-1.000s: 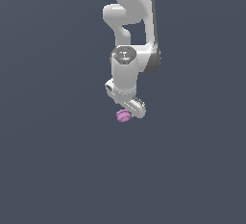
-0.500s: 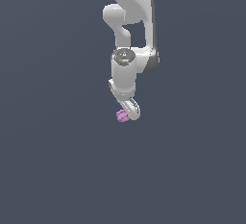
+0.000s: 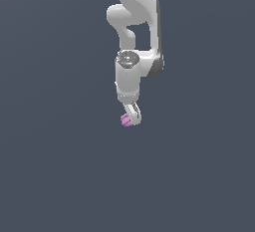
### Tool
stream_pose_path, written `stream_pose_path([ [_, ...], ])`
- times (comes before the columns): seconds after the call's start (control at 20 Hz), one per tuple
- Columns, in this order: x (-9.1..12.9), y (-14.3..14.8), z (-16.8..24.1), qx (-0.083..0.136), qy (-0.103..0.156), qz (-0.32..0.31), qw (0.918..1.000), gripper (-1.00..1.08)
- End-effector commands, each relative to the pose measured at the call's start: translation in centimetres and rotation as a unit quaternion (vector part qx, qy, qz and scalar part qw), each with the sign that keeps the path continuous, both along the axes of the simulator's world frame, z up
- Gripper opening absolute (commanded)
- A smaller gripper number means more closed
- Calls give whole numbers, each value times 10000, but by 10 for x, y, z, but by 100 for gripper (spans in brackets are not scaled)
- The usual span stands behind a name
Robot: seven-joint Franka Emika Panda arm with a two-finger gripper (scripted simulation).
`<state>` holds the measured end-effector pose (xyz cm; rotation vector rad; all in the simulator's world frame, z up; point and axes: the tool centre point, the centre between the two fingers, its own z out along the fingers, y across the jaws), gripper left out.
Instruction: Pick up the object and move it to a goal position.
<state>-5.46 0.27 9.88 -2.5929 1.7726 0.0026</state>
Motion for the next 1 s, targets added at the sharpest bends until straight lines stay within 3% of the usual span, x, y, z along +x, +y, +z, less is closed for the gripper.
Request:
stream_pose_path([
  [0.0,-1,-1,-1,-5,-3,-112,9999,100],
  [0.45,-2,-1,-7,-7,-3,-150,9999,100],
  [0.95,-2,-1,-47,-9,-3,-168,9999,100],
])
